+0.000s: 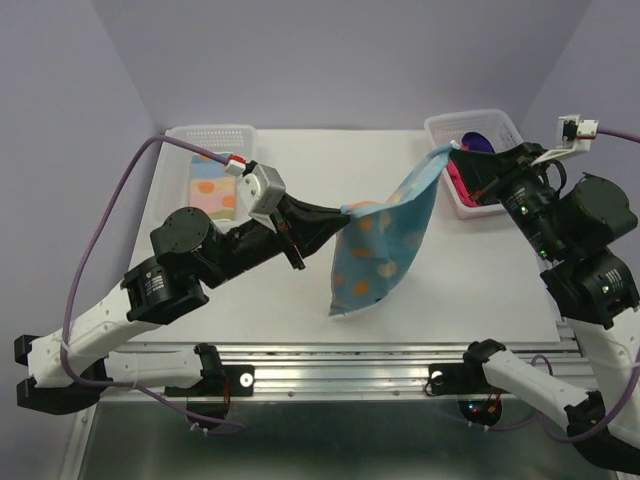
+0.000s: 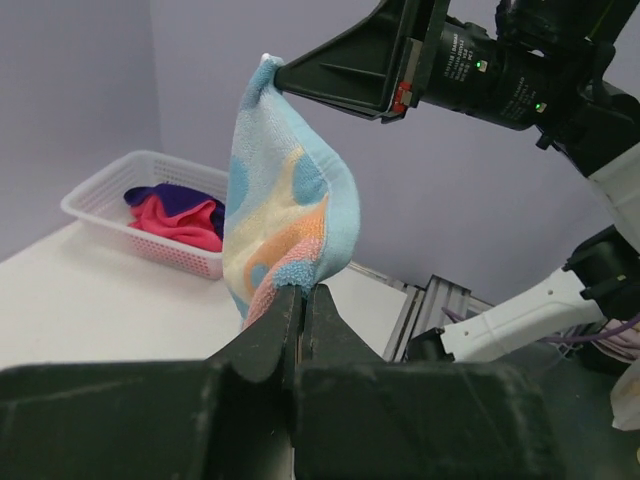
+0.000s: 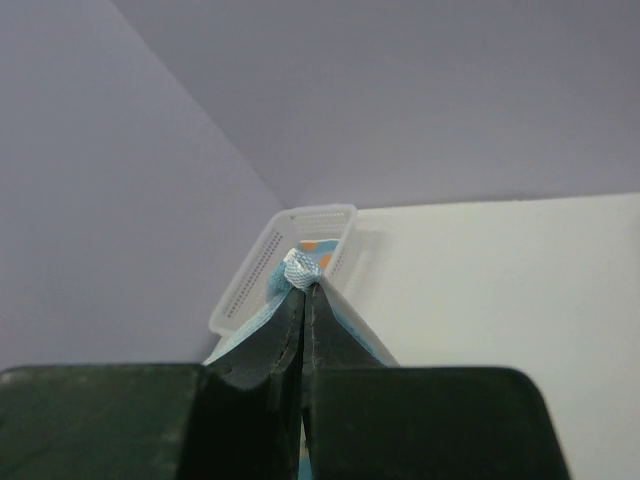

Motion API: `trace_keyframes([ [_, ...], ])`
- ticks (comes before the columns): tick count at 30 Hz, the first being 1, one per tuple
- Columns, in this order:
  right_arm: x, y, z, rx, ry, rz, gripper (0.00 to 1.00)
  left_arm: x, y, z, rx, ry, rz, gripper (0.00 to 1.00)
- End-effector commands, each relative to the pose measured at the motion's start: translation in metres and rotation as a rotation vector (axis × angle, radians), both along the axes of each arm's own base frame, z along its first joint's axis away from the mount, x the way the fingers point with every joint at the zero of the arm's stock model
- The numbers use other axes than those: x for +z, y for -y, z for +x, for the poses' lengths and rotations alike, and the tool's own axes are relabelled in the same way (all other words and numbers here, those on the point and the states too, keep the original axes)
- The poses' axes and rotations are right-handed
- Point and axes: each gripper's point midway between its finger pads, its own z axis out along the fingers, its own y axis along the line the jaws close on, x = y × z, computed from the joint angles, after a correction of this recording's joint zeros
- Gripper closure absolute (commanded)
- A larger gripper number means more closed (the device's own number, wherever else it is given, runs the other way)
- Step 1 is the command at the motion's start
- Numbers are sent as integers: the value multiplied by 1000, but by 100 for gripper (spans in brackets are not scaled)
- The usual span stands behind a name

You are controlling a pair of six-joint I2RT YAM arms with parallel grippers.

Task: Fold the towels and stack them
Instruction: Flatten out the crumpled towel

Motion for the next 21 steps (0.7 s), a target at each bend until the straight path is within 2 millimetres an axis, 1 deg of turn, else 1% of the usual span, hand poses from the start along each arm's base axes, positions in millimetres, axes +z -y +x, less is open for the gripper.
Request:
trace_keyframes([
  [1,28,0,-30,76,57,33,99,38,-6,-29,-132,78,-83,100],
  [5,31,5,-37,68,69,47,99,40,-8,-29,-127,69,-94,100],
  [7,27,8,-32,38,58,50,99,35,-8,-24,-100,56,-91,100],
  [9,15,9,-21,8,26,42,99,30,-8,-14,-50,40,-88,100],
  [10,7,9,-14,-15,10,38,99,22,-7,-2,8,22,-77,100],
  [13,-8,10,4,-64,-21,28,99,5,-5,23,136,-19,-50,100],
  [14,-10,14,12,-107,-21,32,99,-1,-12,40,239,-43,-50,100],
  [15,-17,14,20,-125,-34,27,99,-6,-12,49,282,-46,-37,100],
  [16,-22,13,34,-157,-37,12,99,-16,-11,62,340,-62,-13,100],
  [18,-35,11,53,-196,-62,-17,99,-25,-10,77,385,-73,8,100],
  [19,-46,8,70,-226,-91,-32,99,-33,-15,101,445,-95,20,100],
  [20,-52,6,80,-244,-104,-45,99,-38,-18,113,464,-104,29,100],
  [21,-58,4,88,-255,-114,-54,99,-43,-24,130,490,-116,36,100],
])
